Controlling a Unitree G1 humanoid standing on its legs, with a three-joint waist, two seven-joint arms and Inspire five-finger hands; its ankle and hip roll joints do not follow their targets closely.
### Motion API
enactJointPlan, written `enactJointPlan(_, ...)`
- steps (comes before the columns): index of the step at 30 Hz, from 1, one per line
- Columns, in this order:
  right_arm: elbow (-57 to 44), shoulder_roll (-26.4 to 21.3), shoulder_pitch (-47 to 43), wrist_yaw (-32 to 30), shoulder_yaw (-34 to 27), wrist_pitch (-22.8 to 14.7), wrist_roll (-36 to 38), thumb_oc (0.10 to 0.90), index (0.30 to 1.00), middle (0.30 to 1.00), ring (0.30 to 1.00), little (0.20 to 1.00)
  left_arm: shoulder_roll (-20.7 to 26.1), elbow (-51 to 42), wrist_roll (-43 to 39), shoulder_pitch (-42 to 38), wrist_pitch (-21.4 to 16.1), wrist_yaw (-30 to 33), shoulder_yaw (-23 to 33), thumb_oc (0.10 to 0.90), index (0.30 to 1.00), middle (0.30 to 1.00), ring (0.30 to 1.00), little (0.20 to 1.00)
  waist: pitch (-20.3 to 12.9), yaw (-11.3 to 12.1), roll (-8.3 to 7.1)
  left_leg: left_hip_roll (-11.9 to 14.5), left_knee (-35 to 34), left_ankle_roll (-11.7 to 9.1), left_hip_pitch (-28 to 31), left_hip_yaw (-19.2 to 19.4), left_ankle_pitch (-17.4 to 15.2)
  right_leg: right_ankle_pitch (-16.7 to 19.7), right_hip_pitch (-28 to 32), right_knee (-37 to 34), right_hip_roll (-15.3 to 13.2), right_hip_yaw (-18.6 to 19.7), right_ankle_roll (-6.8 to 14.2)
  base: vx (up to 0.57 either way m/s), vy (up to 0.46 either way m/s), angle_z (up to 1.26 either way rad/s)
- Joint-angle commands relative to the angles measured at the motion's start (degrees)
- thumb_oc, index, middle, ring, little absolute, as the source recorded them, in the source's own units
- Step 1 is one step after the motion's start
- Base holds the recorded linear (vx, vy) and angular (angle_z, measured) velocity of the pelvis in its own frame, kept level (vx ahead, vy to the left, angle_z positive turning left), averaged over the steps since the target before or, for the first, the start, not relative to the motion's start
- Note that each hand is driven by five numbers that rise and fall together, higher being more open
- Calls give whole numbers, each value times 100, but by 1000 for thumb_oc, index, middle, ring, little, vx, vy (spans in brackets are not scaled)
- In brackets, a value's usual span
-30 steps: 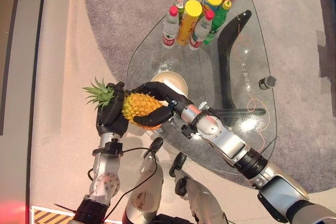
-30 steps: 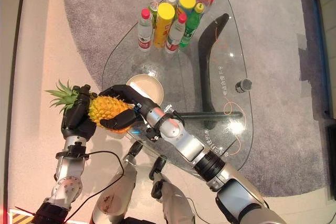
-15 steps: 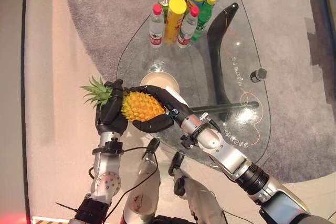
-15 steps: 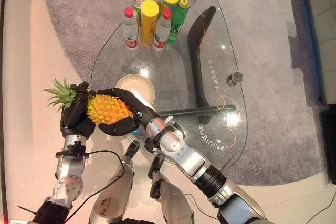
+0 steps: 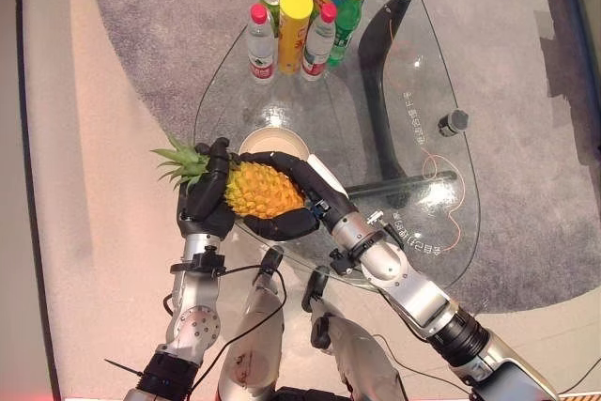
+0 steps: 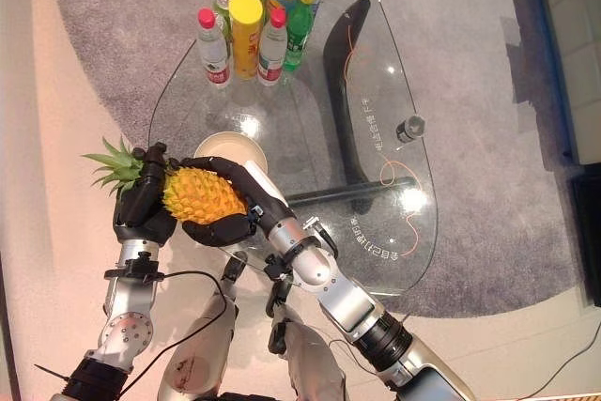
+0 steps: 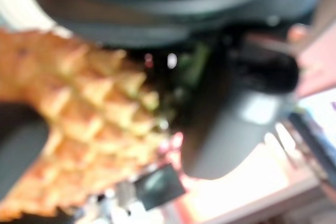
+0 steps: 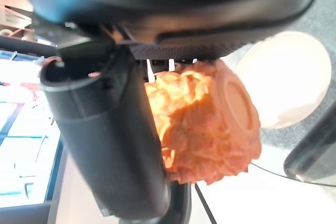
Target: Pick up the fruit to the plate
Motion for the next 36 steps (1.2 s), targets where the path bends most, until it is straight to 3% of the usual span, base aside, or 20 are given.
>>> enactJointPlan(1, -872, -276, 122, -786, -1187, -547, 56, 800, 900, 900, 900, 900, 48, -1556, -282, -244, -998, -441, 940, 100, 300, 300, 300, 200, -40, -16, -472, -276, 67, 392, 160, -24, -664, 219, 80, 198, -40, -22, 160, -21, 22, -6)
enactJointPlan(18, -1150, 317, 590, -1218, -2053, -2069, 819, 800, 900, 900, 900, 900, -284, -1547, -180, -300, -1210, -310, 970, 100, 300, 300, 300, 200, -40, -262, -243, -294, 227, 381, -75, 95, -672, 163, -196, 361, -123, 6, 128, -14, 32, -3)
enactJointPlan(31, -1284, 332, 728, -792, -2149, -1968, 790, 800, 900, 900, 900, 900, -526, -1531, 26, -433, -1492, -70, 911, 100, 300, 300, 300, 200, -40, -452, -61, -300, 326, 328, -301, 237, -602, 128, -448, 470, -219, 33, 87, -16, 53, -5)
enactJointPlan(36, -1218, 229, 741, -617, -2138, -1868, 837, 800, 900, 900, 900, 900, -536, -1426, 561, -500, -1875, 317, 901, 100, 300, 300, 300, 200, -40, -520, 11, -290, 374, 301, -398, 282, -558, 99, -583, 565, -254, 43, 63, -14, 60, -5)
